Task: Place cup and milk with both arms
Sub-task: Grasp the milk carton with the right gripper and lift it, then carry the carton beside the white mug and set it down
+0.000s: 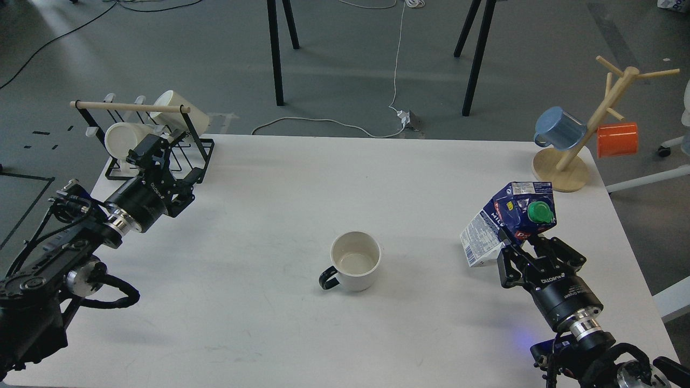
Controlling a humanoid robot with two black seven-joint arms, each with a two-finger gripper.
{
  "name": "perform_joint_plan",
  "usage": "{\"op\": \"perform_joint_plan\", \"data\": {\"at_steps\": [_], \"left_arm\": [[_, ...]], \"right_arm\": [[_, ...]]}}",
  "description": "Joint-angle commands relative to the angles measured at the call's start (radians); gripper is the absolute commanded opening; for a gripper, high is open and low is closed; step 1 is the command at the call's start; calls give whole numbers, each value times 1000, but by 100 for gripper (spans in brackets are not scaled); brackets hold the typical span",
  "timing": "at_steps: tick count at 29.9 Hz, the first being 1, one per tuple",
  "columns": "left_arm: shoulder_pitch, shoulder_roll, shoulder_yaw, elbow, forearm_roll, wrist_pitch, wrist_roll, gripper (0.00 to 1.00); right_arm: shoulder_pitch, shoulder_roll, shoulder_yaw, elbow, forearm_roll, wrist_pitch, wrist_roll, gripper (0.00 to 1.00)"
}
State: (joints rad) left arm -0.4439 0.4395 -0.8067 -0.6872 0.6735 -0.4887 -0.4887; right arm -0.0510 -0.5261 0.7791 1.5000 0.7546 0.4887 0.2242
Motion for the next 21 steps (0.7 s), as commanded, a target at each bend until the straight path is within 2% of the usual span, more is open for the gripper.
{"op": "perform_joint_plan", "data": {"at_steps": [1,8,21], "left_arm": [[5,-1,0,0,0,0,0,100],[20,1,0,0,0,0,0,100],[27,1,-2,0,0,0,0,100]], "right_arm": [[2,70,-1,2,-73,0,0,41],[3,196,0,-23,-202,0,0,41],[5,253,-44,-99,-241,0,0,41]]}}
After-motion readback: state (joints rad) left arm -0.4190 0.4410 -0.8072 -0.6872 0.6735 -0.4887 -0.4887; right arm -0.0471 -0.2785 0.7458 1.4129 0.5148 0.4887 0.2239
